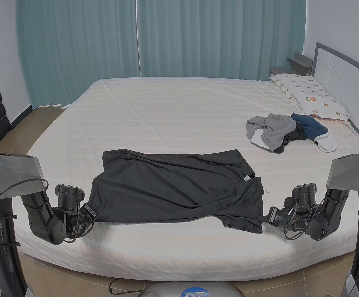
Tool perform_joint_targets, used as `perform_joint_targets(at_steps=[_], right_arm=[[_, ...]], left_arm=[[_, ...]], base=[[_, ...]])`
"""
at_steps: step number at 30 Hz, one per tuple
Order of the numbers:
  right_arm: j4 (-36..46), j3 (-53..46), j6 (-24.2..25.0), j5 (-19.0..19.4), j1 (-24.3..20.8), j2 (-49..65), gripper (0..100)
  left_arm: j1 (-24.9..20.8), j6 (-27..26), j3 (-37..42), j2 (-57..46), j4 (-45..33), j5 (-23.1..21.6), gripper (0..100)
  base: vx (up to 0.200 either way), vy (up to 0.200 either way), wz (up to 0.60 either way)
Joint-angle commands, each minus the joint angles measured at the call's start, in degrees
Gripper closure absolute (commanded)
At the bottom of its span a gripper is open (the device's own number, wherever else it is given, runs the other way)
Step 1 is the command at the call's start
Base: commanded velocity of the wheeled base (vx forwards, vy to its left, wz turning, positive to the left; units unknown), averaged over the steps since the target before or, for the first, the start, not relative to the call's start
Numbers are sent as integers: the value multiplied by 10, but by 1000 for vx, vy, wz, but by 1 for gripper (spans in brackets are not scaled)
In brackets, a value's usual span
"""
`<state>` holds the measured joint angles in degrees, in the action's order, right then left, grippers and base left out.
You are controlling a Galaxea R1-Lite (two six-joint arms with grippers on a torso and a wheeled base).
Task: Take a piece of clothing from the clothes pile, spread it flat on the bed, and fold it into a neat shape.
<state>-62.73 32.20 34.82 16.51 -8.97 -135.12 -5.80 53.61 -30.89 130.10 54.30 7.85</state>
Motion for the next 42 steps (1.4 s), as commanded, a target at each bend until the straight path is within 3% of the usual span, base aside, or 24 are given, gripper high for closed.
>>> perform_joint_targets(at_steps=[1,7,14,21,26,35,42], right_arm=[[2,-78,-2,6,13,78,100],[2,-137,-26,6,18,108,100],[-5,-246,-67,1,15,139,100],[-1,-287,-106,-2,26,143,100],[-1,-308,-122,-11,29,143,100],[2,-322,-157,-38,68,142,100],[52,-322,-159,-36,61,178,100]], left_arm=[[-3,-10,25,-19,5,2,100],[-3,-24,31,-21,8,4,100],[-3,-91,71,-30,8,9,100],[-20,-120,107,-35,2,9,100],[-28,-172,142,-35,2,27,100],[-65,-187,176,-29,-2,46,100],[-79,-192,185,-28,-31,49,100]], base=[[0,0,0],[0,0,0],[0,0,0],[0,0,0],[0,0,0],[0,0,0],[0,0,0]])
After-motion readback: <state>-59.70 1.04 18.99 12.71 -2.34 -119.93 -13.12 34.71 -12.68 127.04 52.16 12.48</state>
